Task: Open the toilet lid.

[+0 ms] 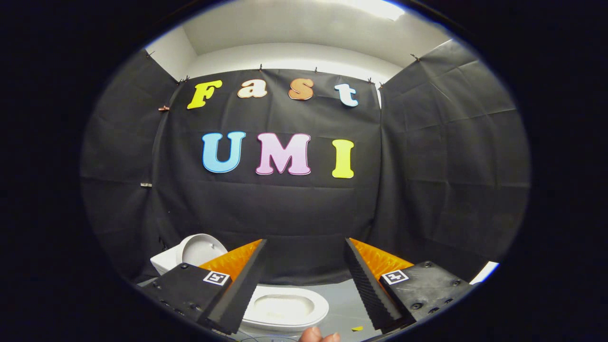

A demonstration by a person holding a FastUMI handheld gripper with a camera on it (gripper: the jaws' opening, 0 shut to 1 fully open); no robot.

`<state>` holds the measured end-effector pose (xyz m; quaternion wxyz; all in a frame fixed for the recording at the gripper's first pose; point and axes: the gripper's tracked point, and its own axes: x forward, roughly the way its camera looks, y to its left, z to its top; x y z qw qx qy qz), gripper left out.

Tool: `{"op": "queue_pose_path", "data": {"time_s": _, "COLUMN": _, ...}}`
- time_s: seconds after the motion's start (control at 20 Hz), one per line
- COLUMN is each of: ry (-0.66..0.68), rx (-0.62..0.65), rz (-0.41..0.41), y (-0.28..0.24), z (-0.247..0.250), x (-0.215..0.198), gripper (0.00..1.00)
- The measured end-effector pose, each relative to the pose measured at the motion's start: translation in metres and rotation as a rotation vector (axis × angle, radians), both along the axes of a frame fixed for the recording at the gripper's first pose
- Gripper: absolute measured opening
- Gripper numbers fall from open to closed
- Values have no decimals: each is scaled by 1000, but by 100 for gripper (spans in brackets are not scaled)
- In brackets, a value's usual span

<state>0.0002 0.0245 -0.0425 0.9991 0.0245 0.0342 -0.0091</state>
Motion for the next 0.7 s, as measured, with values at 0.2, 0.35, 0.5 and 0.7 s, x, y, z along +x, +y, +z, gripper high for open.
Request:
{"op": "queue_pose_path", "data": {"time_s": 0.2, "ry": -13, "rx": -4, "rz": 4, "y": 2, "z": -1, "x": 1, "gripper": 100}}
{"op": "queue_pose_path", "data": {"time_s": 0.35, "ry": -3, "rx": 29, "rz": 22, "y": 12, "z": -6, "x": 0, "gripper": 100}}
{"op": "queue_pose_path", "data": {"time_s": 0.5, "ry": 12, "rx": 31, "rz": 37, "y": 17, "z": -11, "x": -3, "gripper": 100}}
{"op": "queue_pose_path", "data": {"time_s": 0.7, "ry": 6, "rx": 23, "rz": 55, "y": 19, "z": -8, "x": -5, "gripper": 100}}
